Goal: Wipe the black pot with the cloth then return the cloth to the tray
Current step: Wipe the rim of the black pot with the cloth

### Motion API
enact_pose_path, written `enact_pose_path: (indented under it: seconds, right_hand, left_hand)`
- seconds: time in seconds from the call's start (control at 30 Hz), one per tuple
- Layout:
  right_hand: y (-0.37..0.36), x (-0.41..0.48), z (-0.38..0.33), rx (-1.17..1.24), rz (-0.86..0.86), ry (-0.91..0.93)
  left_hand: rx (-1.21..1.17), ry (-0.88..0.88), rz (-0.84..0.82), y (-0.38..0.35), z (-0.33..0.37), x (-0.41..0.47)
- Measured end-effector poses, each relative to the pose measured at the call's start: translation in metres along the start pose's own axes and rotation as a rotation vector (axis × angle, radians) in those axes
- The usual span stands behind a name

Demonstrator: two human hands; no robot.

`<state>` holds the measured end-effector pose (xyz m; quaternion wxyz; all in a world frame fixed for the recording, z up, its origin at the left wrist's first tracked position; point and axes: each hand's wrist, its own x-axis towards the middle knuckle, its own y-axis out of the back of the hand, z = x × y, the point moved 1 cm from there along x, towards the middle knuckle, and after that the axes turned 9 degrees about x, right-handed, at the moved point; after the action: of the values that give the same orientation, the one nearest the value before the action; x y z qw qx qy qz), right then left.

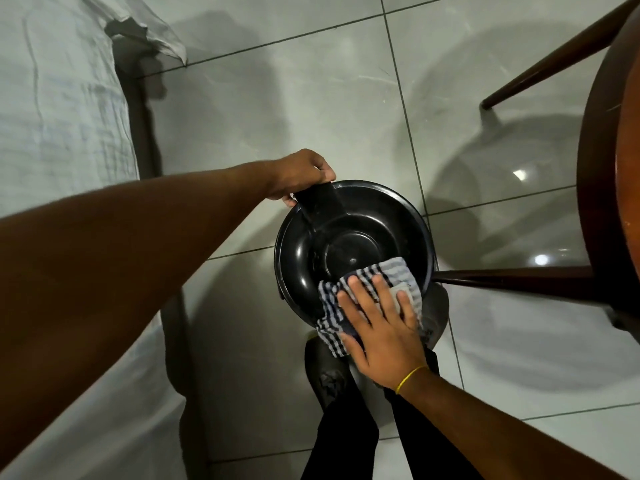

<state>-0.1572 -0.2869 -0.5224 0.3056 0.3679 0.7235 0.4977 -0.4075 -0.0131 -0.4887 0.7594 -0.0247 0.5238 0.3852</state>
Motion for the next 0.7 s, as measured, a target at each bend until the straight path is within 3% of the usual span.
enact_pose_path:
  seconds: [0.17,0.37,0.5,0.7]
  right_hand:
    - [0.005,0.036,-0.017,-0.108,-0.087,0.303]
    - [0.015,0.099,-0.05,-0.078,-0.269,0.463]
    - [0.024,0.147,-0.071,-0.135,-0.316,0.469]
    - [0.036,0.203,-0.082,-0.172,-0.386,0.274]
  left_hand:
    - [0.04,0.004,-0.023,0.005,0.0,0.003]
    - [0.143,-0.018,-0.037,0.009,0.007,0.006]
    - [0.223,-0.036,-0.069,0.012,0.013,0.006]
    - [0.271,-0.094,-0.09,0.015,0.012,0.009]
